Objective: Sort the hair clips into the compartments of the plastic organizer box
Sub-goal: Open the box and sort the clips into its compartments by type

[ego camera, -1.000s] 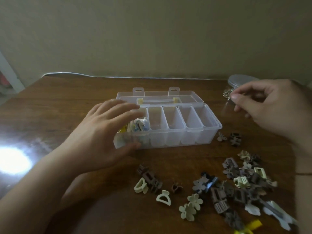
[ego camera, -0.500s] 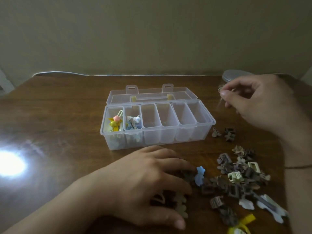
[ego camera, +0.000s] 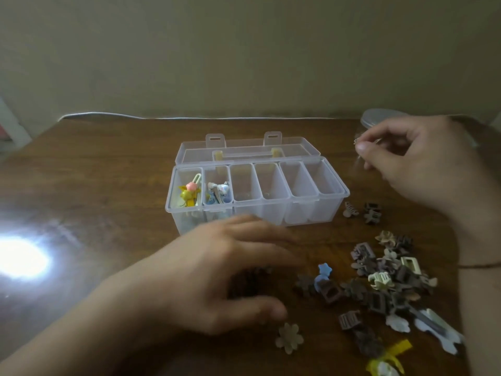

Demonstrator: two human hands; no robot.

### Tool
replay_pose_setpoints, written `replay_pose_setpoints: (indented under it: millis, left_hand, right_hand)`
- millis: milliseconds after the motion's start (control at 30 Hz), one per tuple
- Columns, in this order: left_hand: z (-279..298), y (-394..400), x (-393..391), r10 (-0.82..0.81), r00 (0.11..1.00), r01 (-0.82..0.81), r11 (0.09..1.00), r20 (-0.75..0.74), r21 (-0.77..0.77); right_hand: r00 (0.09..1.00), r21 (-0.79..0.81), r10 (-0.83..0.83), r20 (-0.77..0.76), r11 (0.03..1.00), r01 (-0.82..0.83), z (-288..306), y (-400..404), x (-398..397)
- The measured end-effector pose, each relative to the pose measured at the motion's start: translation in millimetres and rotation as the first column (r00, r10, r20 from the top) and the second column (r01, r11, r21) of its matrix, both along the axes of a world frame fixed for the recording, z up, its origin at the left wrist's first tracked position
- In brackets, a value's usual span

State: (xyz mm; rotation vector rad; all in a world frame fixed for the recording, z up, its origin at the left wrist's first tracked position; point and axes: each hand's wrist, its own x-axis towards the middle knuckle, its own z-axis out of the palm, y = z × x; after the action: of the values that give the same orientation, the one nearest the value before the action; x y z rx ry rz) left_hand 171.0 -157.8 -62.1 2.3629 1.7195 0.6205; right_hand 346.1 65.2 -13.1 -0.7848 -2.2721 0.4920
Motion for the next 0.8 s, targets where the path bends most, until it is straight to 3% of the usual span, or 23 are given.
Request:
replay_pose_setpoints:
  millis: [100,200,433,533,667,733,800]
  left_hand:
    - [-4.4,12.9,31.2,-0.127,0.956,0.119,0.992,-0.265,-0.046]
    - [-10.0,17.6,36.9,-0.180,0.920,0.163,0.983,-0.348,-0.079]
    - [-7.6,8.6,13.8,-0.162,0.980,0.150,0.983,-0.118,-0.103]
    - [-5.3,4.3,5.4,-0.166,0.986,0.164,0.982,-0.008,-0.093]
    - [-0.8,-0.8,-9.0,-0.136,0.979,0.142,0.989,0.154,-0.032]
    - [0.7,-4.0,-15.0,-0.103,0.965,0.093,0.994,0.242,0.056]
    - [0.9,-5.3,-19.2,-0.055,0.945,-0.013,0.979,0.322,0.205]
  right_hand:
    - [1.000,0.006,-0.007,0.024,1.000,0.007,0.6,-1.8,0.6]
    - [0.998,0.002,-0.013,0.057,1.000,0.013,0.4,-3.5,-0.5]
    - [0.996,0.012,-0.003,0.094,1.000,0.002,1.5,-7.7,-2.6]
    - [0.962,-0.024,0.149,0.227,0.989,-0.148,9.3,-15.5,1.4]
    - [0.675,-0.256,0.503,0.540,0.862,-0.438,10.8,-51.2,-8.1]
    - [0.536,-0.229,0.491,0.687,0.846,-0.481,0.9,-67.2,-18.9]
    - [0.454,-0.193,0.437,0.776,0.850,-0.490,-7.5,-77.2,-28.3]
